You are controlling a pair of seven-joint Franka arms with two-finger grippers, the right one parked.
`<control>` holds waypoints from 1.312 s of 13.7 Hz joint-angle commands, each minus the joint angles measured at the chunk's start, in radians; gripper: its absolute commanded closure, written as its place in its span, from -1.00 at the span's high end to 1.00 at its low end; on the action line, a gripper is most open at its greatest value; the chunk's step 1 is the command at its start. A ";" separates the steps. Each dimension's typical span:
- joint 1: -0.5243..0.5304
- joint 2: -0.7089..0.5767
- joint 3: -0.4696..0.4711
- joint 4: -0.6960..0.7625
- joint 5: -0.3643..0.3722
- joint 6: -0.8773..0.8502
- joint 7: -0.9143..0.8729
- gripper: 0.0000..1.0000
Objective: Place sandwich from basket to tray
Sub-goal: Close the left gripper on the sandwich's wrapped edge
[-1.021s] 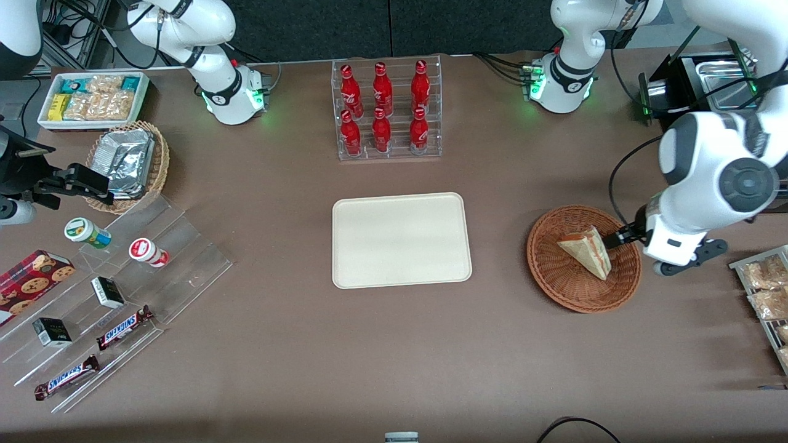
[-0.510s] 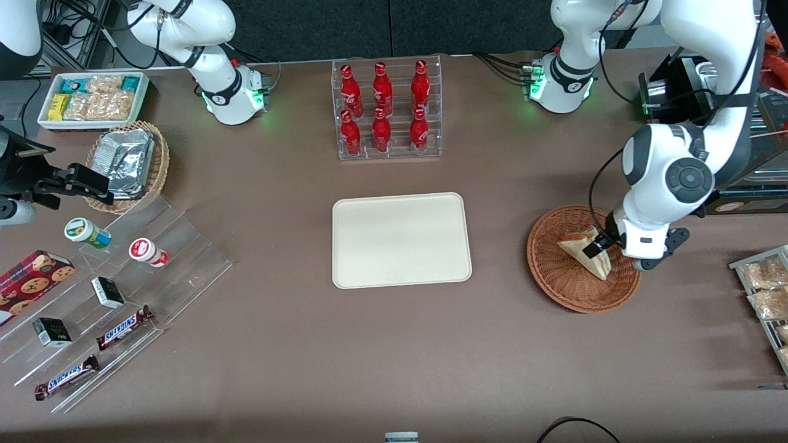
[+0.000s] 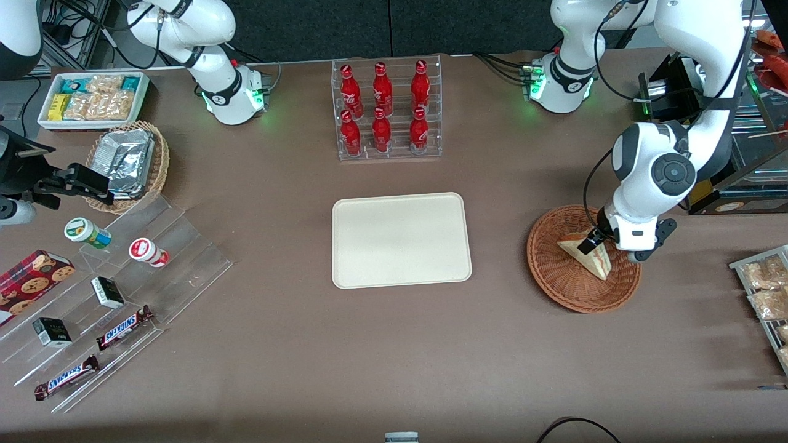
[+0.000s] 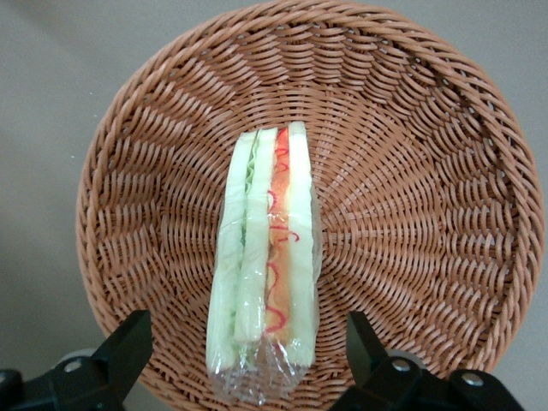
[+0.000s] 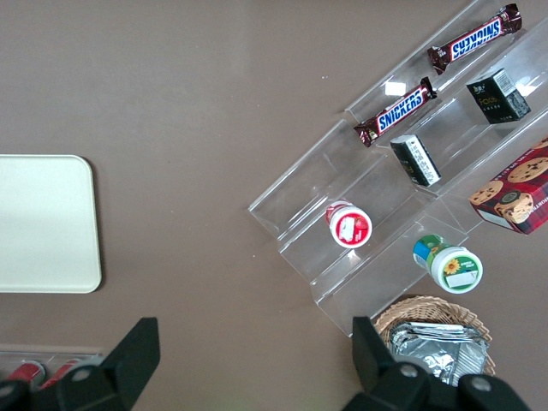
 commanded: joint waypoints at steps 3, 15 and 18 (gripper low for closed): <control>0.003 -0.005 0.001 -0.057 0.000 0.084 -0.041 0.81; -0.044 -0.040 -0.016 0.093 0.018 -0.177 -0.081 -0.85; -0.144 -0.048 -0.017 0.318 0.017 -0.527 -0.056 -0.86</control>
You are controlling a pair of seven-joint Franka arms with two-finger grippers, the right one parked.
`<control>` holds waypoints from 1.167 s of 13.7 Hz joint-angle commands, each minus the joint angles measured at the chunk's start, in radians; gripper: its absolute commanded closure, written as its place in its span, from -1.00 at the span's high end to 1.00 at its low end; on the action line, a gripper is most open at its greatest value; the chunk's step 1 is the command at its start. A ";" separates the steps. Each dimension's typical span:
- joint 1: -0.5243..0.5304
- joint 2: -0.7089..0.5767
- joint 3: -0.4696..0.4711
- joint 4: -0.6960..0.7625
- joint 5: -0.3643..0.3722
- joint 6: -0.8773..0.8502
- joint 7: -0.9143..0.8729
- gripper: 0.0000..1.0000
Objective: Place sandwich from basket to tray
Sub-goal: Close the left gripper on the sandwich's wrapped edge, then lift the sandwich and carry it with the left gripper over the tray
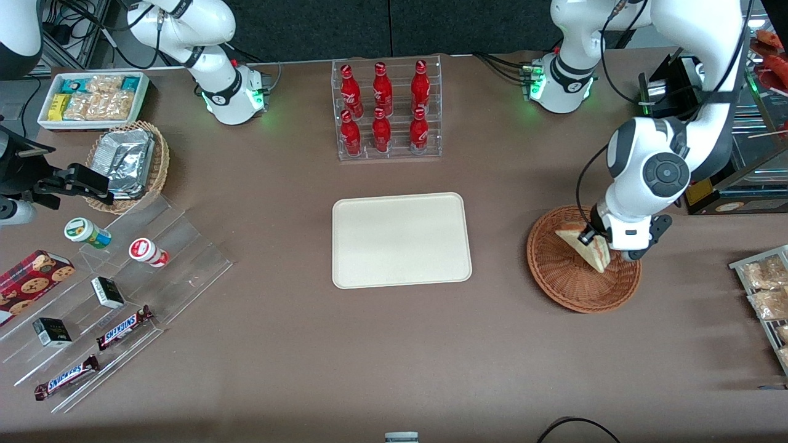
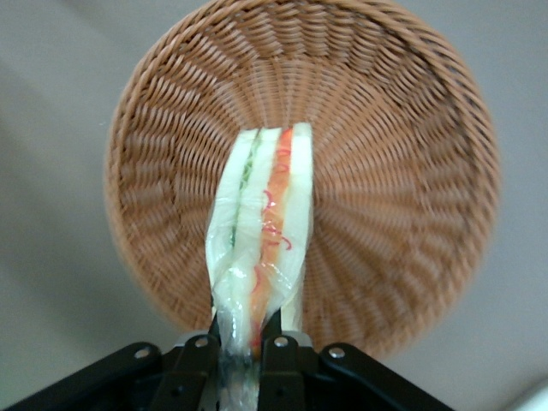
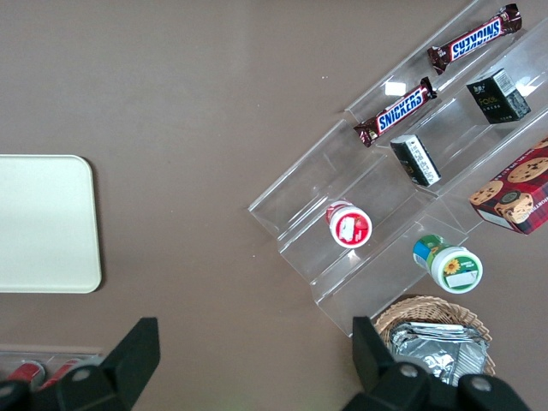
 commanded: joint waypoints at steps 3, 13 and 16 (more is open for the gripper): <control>-0.230 0.007 0.000 0.251 0.000 -0.291 -0.026 -0.86; -0.625 0.427 0.002 0.636 -0.045 -0.217 -0.103 -0.90; -0.674 0.489 0.003 0.641 -0.042 -0.134 -0.108 -0.90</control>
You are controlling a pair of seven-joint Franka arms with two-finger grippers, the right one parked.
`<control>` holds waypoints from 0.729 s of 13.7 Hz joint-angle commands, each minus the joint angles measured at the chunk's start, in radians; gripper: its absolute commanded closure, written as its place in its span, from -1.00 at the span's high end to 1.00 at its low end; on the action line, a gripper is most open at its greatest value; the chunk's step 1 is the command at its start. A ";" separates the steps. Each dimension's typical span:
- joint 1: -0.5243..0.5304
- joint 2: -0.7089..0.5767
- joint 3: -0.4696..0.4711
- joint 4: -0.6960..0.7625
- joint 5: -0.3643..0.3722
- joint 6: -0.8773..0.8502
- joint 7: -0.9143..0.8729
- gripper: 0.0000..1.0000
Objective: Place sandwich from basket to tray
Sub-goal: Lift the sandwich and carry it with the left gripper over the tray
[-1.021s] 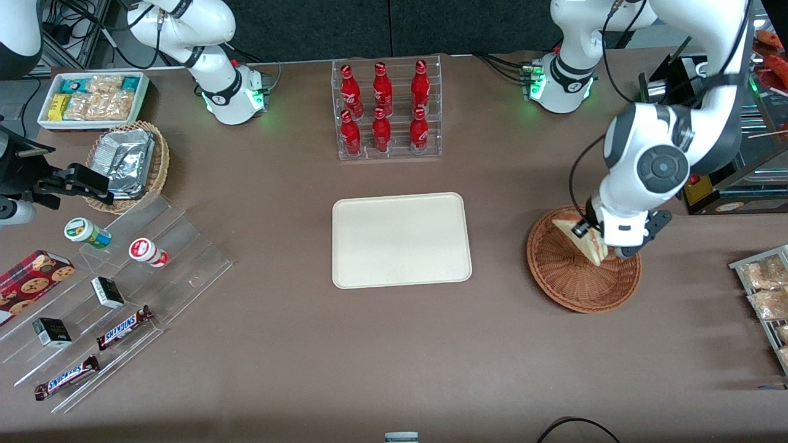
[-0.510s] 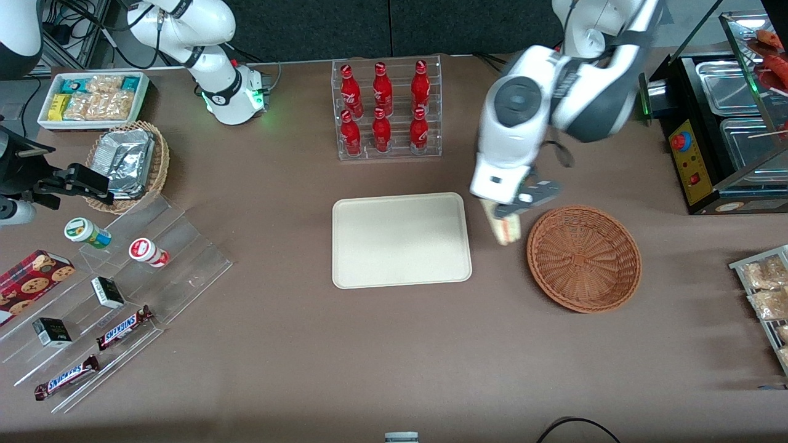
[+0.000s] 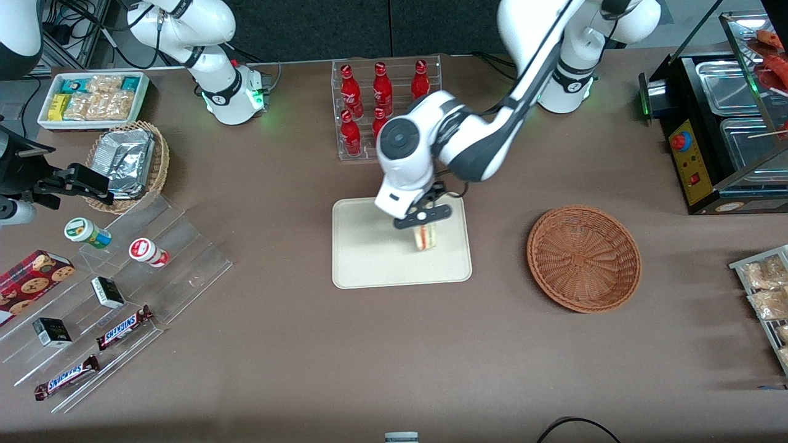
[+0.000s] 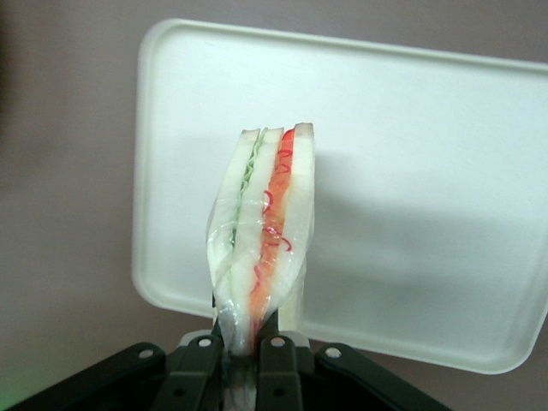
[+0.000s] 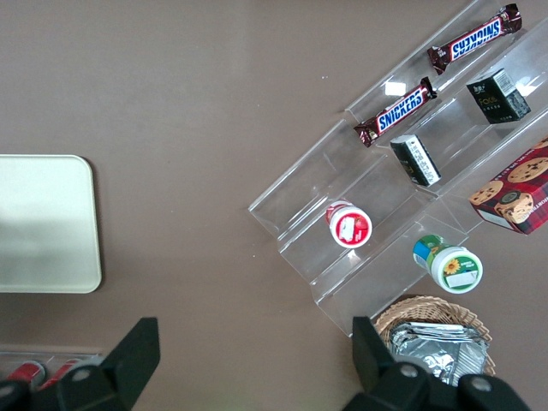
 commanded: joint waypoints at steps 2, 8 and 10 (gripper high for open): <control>-0.045 0.081 0.018 0.051 0.005 0.075 -0.013 -0.88; -0.076 0.143 0.019 0.062 0.011 0.107 -0.005 -0.78; -0.086 0.152 0.019 0.062 0.047 0.107 -0.013 -0.63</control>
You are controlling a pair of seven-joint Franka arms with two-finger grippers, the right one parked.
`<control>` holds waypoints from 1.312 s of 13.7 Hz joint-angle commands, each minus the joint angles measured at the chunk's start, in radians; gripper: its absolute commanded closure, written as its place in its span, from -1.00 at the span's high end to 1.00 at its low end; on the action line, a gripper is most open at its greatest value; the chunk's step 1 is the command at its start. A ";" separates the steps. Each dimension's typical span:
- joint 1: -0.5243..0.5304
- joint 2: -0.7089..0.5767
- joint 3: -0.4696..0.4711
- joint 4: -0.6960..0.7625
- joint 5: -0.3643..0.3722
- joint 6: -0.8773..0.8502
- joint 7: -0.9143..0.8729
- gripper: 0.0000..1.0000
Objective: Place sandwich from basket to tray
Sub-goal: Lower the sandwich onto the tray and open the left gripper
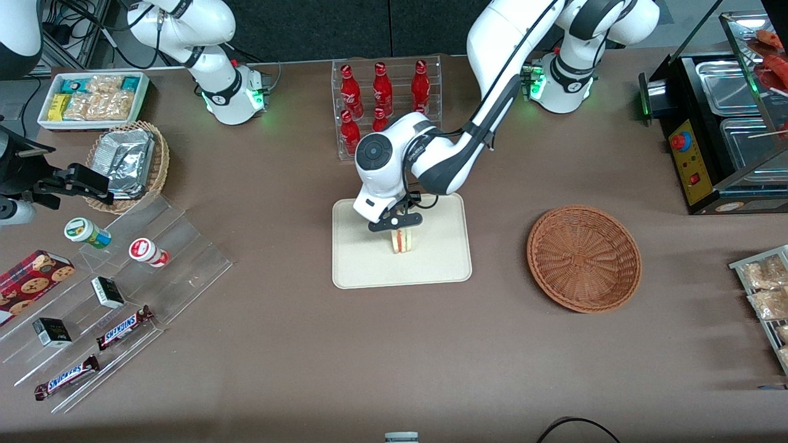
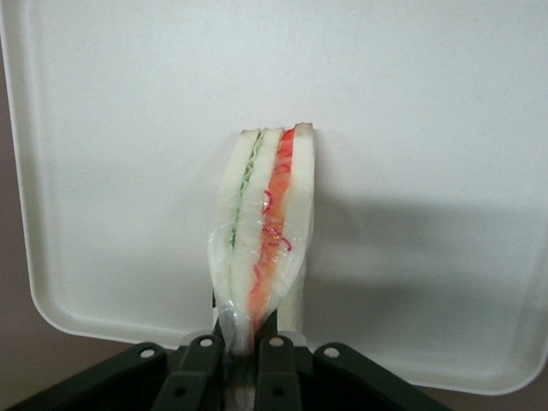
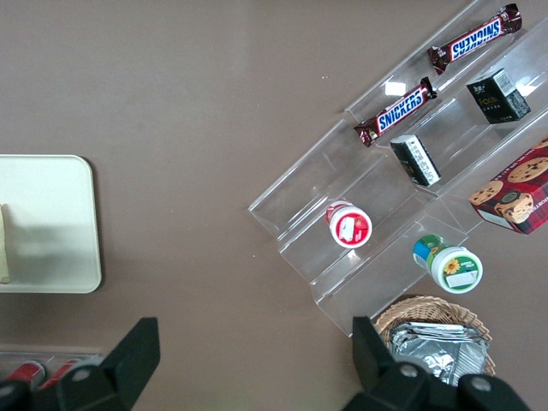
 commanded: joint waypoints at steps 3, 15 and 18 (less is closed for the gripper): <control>-0.025 0.036 0.017 0.045 0.032 -0.002 -0.003 0.99; 0.207 -0.367 0.022 0.079 -0.011 -0.422 0.061 1.00; 0.332 -0.488 0.022 0.075 -0.014 -0.589 0.241 1.00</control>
